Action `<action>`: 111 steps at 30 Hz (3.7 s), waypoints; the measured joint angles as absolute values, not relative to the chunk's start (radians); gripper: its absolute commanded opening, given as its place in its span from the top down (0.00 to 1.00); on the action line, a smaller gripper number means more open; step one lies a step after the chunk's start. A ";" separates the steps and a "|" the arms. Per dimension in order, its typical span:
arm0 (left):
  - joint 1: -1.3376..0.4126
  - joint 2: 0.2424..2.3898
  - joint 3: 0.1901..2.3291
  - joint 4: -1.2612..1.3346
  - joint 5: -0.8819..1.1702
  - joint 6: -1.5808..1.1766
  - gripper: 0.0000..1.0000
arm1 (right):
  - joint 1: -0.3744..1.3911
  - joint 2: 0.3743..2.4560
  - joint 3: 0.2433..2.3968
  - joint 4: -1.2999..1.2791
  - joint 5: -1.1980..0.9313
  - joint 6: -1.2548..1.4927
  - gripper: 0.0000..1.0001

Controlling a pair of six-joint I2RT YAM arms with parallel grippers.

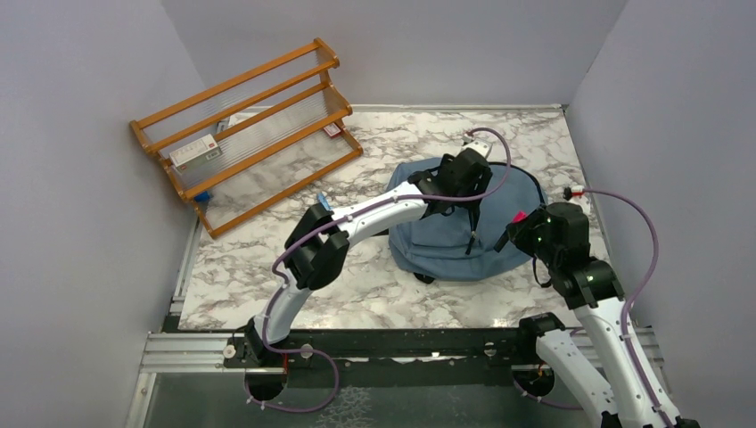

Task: Pack the student bag
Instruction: Place the stationery in the student bag.

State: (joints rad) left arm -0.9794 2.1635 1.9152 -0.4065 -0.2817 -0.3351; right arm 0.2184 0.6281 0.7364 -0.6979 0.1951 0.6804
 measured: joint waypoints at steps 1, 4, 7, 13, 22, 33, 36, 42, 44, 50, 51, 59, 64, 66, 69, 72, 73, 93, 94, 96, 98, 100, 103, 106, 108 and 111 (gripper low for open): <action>-0.981 2.170 1.925 -0.413 -0.286 -0.329 0.27 | 0.218 0.628 0.735 -0.698 0.195 0.681 0.99; -0.989 2.188 1.947 -0.436 -0.302 -0.308 0.28 | 0.218 0.627 0.730 -0.698 0.195 0.683 0.99; -0.995 2.209 1.970 -0.463 -0.312 -0.290 0.33 | 0.219 0.620 0.724 -0.698 0.194 0.685 0.99; -1.006 2.237 1.991 -0.489 -0.324 -0.269 0.55 | 0.219 0.614 0.716 -0.698 0.194 0.689 0.99; -1.010 2.238 1.995 -0.503 -0.331 -0.257 0.88 | 0.218 0.622 0.716 -0.690 0.182 0.688 0.99; -1.013 2.229 1.995 -0.508 -0.331 -0.255 1.00 | 0.218 0.837 0.716 -0.540 0.062 0.675 0.99; -1.013 2.211 1.987 -0.509 -0.331 -0.263 1.00 | 0.218 0.893 0.726 -0.487 0.044 0.667 0.99; -1.013 2.172 1.963 -0.509 -0.334 -0.281 1.00 | 0.218 0.988 0.754 -0.385 0.031 0.665 0.99; -1.013 2.161 1.950 -0.505 -0.334 -0.287 1.00 | 0.215 1.010 0.760 -0.361 0.031 0.665 0.99; -1.013 2.149 1.925 -0.495 -0.334 -0.300 1.00 | 0.206 1.059 0.783 -0.298 0.033 0.665 0.99; -1.013 2.147 1.923 -0.494 -0.334 -0.302 1.00 | 0.203 1.063 0.785 -0.287 0.036 0.665 0.99; -1.013 2.141 1.914 -0.488 -0.334 -0.312 1.00 | 0.189 1.105 0.785 -0.222 0.052 0.673 0.99; -1.013 2.139 1.914 -0.488 -0.334 -0.315 1.00 | 0.181 1.165 0.780 -0.167 -0.012 0.672 0.99; -1.013 2.138 1.914 -0.488 -0.334 -0.316 1.00 | 0.179 1.180 0.772 -0.148 -0.047 0.671 0.99; -1.013 2.135 1.914 -0.488 -0.334 -0.317 1.00 | 0.176 1.193 0.755 -0.128 -0.101 0.669 0.99; -1.013 2.135 1.914 -0.488 -0.334 -0.318 1.00 | 0.175 1.207 0.749 -0.128 -0.128 0.669 0.99; -1.013 2.135 1.914 -0.488 -0.334 -0.317 1.00 | 0.175 1.213 0.749 -0.128 -0.134 0.669 0.99; -1.012 2.132 1.907 -0.488 -0.334 -0.313 1.00 | 0.155 1.326 0.714 -0.084 -0.377 0.664 0.68; -1.012 2.132 1.907 -0.488 -0.334 -0.313 1.00 | 0.155 1.326 0.714 -0.082 -0.382 0.663 0.67; -1.012 2.131 1.907 -0.488 -0.334 -0.313 1.00 | 0.155 1.326 0.714 -0.079 -0.385 0.661 0.63; -1.012 2.131 1.907 -0.488 -0.334 -0.313 1.00 | 0.154 1.326 0.714 -0.079 -0.386 0.657 0.61; -1.012 2.131 1.907 -0.488 -0.334 -0.313 1.00 | 0.150 1.325 0.714 -0.079 -0.387 0.654 0.60; -1.012 2.131 1.906 -0.488 -0.334 -0.313 1.00 | 0.145 1.321 0.714 -0.081 -0.387 0.653 0.60; -1.012 2.130 1.905 -0.488 -0.334 -0.313 1.00 | 0.142 1.301 0.718 -0.099 -0.384 0.650 0.60; -1.012 2.129 1.902 -0.487 -0.334 -0.313 1.00 | 0.141 1.279 0.727 -0.125 -0.375 0.642 0.60; -1.010 2.129 1.901 -0.487 -0.333 -0.313 1.00 | 0.140 1.227 0.751 -0.179 -0.330 0.626 0.60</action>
State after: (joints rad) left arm -1.0103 2.1288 1.9015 -0.4870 -0.3328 -0.3134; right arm 0.1398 1.2266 0.7513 -0.1787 -0.3302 0.6258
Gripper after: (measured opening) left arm 0.008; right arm 0.399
